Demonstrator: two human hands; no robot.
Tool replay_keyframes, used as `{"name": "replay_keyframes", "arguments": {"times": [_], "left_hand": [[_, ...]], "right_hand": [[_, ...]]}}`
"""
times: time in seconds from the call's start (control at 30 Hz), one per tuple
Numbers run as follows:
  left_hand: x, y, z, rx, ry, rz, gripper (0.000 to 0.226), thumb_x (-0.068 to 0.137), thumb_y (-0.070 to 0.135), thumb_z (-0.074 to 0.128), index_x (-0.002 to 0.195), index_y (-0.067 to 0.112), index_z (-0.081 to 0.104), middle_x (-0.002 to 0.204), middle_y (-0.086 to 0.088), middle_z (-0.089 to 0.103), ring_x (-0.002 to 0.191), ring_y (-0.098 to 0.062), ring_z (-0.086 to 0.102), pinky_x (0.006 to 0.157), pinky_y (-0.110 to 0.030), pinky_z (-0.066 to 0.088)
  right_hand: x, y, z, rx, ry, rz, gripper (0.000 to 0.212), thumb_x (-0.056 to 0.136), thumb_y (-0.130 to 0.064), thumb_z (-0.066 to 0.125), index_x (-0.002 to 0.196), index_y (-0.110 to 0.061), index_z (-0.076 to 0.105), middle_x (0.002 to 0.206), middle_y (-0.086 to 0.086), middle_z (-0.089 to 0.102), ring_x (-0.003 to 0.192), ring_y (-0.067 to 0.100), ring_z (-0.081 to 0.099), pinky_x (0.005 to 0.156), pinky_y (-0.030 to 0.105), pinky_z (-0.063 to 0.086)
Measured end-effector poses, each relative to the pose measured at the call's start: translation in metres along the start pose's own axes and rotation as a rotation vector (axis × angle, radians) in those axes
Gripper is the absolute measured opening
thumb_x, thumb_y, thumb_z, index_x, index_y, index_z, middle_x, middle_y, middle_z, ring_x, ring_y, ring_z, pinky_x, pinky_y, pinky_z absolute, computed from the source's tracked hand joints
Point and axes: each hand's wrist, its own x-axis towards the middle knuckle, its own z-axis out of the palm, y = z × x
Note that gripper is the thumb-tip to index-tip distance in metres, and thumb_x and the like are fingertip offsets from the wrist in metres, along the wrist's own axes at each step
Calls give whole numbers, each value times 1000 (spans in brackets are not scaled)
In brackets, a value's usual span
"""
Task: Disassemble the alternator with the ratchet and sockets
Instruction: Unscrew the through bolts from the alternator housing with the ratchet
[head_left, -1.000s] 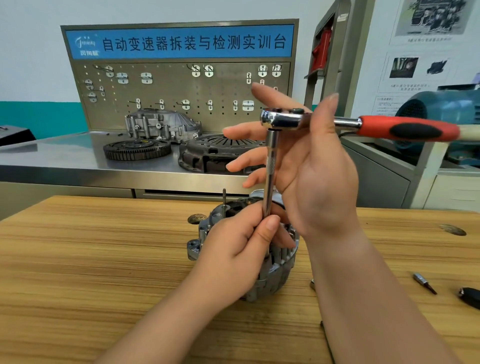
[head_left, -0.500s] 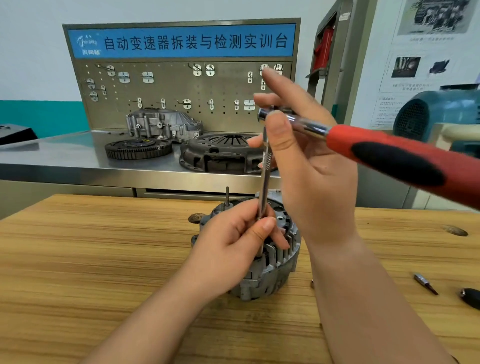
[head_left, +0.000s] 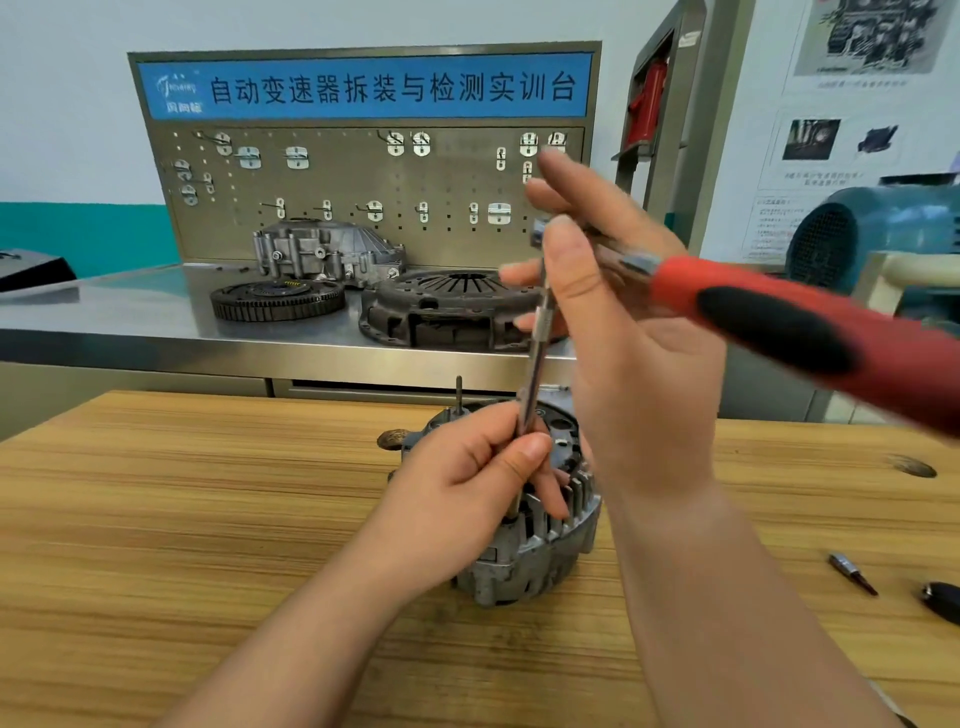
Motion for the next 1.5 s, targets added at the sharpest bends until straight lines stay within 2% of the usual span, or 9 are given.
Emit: {"name": "replay_keyframes", "arguments": {"times": [0.13, 0.3, 0.5, 0.67, 0.77, 1.0, 1.23, 1.37, 1.5], "left_hand": [[-1, 2, -1, -73, -16, -7, 31, 95, 27, 41, 90, 3, 60, 71, -1, 70, 78, -31, 64, 82, -54, 46], [-1, 3, -4, -106, -22, -32, 29, 93, 18, 40, 94, -1, 61, 84, -7, 72, 85, -18, 66, 85, -37, 50], [-1, -1, -1, -88, 17, -20, 34, 91, 33, 48, 94, 2, 63, 84, -7, 73, 82, -43, 61, 79, -56, 49], [-4, 0, -4, -209, -51, -8, 34, 95, 26, 41, 104, -2, 60, 97, -13, 70, 93, -21, 66, 87, -27, 51], [-4, -2, -3, -173, -42, -3, 33, 93, 19, 40, 109, -1, 60, 104, -17, 68, 101, -26, 64, 92, -35, 50], [0, -2, 1, -130, -23, 5, 26, 91, 17, 44, 98, 4, 65, 92, -8, 72, 91, -16, 67, 85, -28, 51], [-4, 2, 1, -197, -63, -7, 30, 95, 20, 40, 106, 3, 62, 101, -13, 69, 97, -24, 64, 87, -27, 51], [-2, 3, -1, -113, -48, 2, 24, 93, 16, 41, 91, 7, 63, 83, 3, 70, 85, -11, 66, 81, -25, 49], [-1, 2, 1, -18, -12, -15, 23, 92, 23, 44, 85, 15, 64, 82, 2, 72, 84, -25, 65, 83, -49, 50]], "right_hand": [[1, -4, 3, 314, -45, 216, 24, 97, -26, 48, 117, -32, 59, 121, -7, 63, 88, 17, 69, 71, 25, 53], [-1, -1, 6, 489, -103, 472, 43, 98, -45, 29, 124, -20, 54, 103, 3, 74, 75, 20, 71, 67, 28, 55], [2, -2, 6, 309, -153, 206, 32, 94, -29, 53, 124, -41, 57, 129, -8, 59, 94, 12, 69, 72, 23, 53], [-1, 2, 6, 473, -116, 378, 30, 98, -39, 37, 120, -32, 56, 121, 0, 68, 79, 19, 73, 67, 26, 57], [-4, 2, 6, 481, -75, 462, 41, 98, -46, 33, 120, -23, 58, 104, 4, 74, 67, 18, 71, 60, 26, 55], [-2, -3, 7, 357, -69, 227, 30, 92, -22, 54, 121, -30, 61, 123, -6, 66, 90, 19, 68, 66, 26, 53], [1, 0, 2, 497, -54, 482, 45, 100, -45, 29, 119, -17, 58, 103, 3, 74, 68, 18, 71, 61, 25, 55], [-2, -1, 5, 412, -45, 376, 30, 97, -38, 43, 119, -29, 60, 115, 2, 71, 78, 16, 71, 62, 23, 55], [2, -5, 5, 271, -90, 170, 32, 93, -25, 54, 124, -33, 55, 129, -11, 61, 94, 11, 69, 69, 20, 53]]}}
